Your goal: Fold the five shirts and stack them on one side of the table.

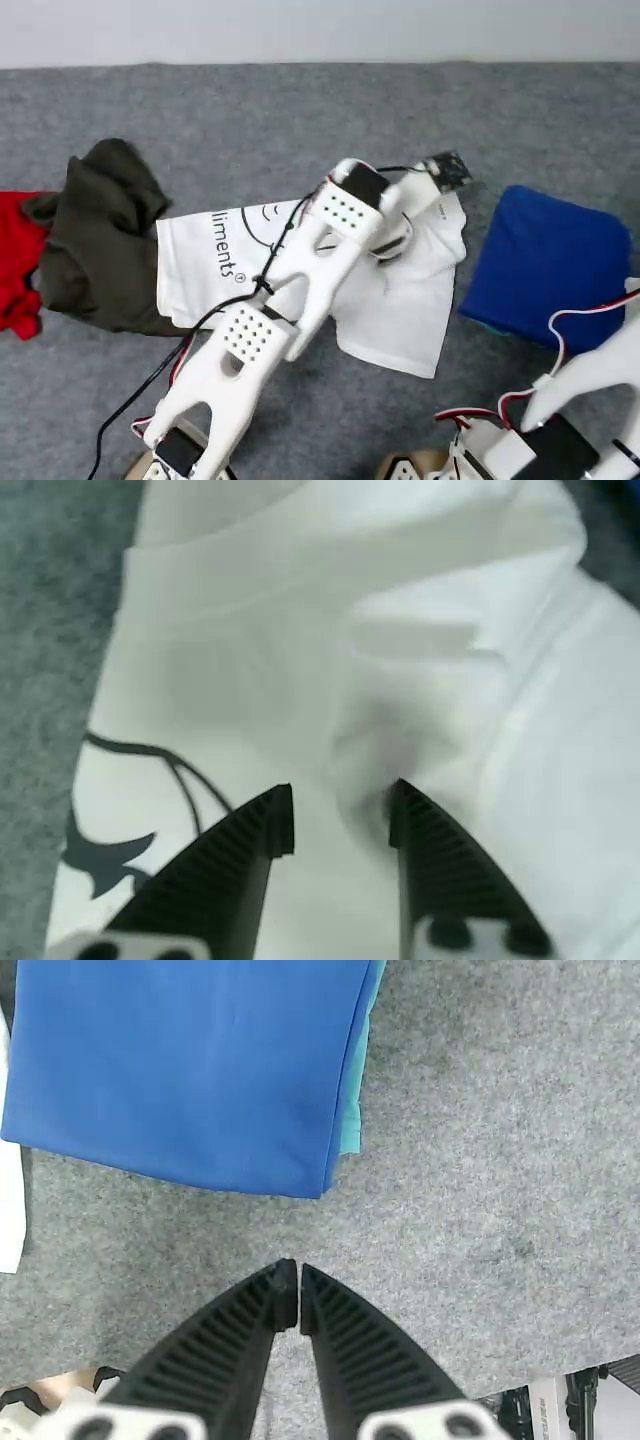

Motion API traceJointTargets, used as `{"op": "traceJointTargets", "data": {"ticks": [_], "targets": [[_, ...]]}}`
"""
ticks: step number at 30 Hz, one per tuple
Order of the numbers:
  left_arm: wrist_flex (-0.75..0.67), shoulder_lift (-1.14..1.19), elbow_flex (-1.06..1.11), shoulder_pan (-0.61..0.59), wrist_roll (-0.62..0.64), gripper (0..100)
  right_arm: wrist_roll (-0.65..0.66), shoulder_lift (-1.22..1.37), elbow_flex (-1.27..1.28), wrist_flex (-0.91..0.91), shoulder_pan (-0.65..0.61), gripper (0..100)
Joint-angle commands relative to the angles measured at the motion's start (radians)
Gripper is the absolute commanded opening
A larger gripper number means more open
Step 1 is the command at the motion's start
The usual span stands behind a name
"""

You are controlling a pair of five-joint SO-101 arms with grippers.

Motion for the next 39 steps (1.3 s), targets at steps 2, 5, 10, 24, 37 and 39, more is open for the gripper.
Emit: {"op": "traceJointTargets", "data": {"ticks": [2,5,10,24,37,39], "targets": [[-0.041,-0.017,-0.050,-0.064,-0.006,17,0.006,-0.044,-0.052,0.038,-0.015,0.9],[-0.034,-0.020,-0.071,-0.086,-0.006,17,0.006,-0.045,-0.052,0.039,-0.015,0.9],[0.002,-0.020,-0.142,-0.117,-0.006,17,0.006,-0.051,-0.052,0.039,-0.015,0.9],[0.064,-0.210,-0.031,0.084,0.025,17,0.006,-0.054,-0.052,0.041,-0.015,0.9],[0.043,-0.213,0.142,-0.129,0.014,16,0.006,-0.051,-0.052,0.041,-0.015,0.9],[0.040,-0.189,0.147,-0.150,0.012,16,0.006,-0.051,-0.052,0.041,-0.015,0.9]]}}
